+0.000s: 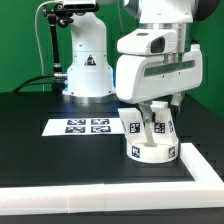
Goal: Assemble stool
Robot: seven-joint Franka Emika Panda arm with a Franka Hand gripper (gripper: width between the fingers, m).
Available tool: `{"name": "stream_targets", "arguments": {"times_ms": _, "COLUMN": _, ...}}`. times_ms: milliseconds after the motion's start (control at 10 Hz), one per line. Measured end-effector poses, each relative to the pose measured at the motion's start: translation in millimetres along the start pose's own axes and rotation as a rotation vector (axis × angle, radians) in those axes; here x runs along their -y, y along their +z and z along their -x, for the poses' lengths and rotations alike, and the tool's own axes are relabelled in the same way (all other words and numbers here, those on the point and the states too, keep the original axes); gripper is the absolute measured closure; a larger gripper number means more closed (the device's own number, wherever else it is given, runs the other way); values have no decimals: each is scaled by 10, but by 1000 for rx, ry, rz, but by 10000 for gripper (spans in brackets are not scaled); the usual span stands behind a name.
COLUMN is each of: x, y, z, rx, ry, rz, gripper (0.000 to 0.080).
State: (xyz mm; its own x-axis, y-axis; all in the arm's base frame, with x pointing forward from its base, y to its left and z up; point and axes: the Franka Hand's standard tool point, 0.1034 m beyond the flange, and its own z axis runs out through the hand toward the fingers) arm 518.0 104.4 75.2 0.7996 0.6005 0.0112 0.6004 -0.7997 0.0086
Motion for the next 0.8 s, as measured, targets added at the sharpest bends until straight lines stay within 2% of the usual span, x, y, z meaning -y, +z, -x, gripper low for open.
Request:
{"name": "stream_targets", "arguments": {"times_ms": 100, "x": -1, "y": 3, "z": -14, "rx": 0, "ry": -1, "rz": 0, "gripper": 431}}
{"name": "stream_targets", "arguments": {"times_ms": 500, "x": -12, "y": 6, "z": -7, "rx": 0, "ry": 68, "rz": 0, "gripper": 456}}
{"name": "stream_targets", "arguments": {"times_ms": 700, "x": -19, "y": 9, "z": -2, "rx": 2, "ry": 258, "rz": -4, "gripper": 456}}
{"name": "stream_targets", "arguments": {"times_ms": 800, "x": -41, "y": 9, "z": 4, "rx": 7, "ry": 357, "rz": -16, "gripper": 456}}
